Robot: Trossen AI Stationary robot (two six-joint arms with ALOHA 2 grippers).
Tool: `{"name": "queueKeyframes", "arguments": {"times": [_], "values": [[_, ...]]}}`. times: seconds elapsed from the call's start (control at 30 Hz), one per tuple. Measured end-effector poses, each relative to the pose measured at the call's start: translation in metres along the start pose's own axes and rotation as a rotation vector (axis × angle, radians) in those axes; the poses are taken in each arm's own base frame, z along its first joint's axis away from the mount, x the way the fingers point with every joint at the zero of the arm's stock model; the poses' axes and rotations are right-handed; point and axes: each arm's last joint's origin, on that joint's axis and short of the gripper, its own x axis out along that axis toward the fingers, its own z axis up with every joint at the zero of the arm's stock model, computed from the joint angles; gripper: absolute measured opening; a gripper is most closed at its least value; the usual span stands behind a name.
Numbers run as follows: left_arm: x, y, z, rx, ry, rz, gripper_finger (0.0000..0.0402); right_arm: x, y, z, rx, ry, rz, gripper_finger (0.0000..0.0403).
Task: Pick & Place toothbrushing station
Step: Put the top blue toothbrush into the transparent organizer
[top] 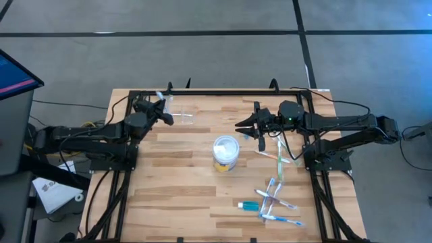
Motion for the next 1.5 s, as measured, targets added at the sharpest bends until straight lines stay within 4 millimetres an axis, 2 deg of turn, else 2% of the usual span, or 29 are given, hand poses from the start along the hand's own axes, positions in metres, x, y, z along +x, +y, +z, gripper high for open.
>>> {"name": "queueKeyframes", "arguments": {"times": [0.67, 1.5], "values": [[0.013, 0.013, -0.001, 0.001, 0.000, 0.111, 0.0008, 0.000, 0.000, 0.000, -0.019, 0.001, 0.000, 0.0077], [0.037, 0.002, -0.032, 0.106, 0.115, 0.186, 0.0011, 0.000, 0.000, 0.000, -0.023, 0.001, 0.000, 0.0077]]}}
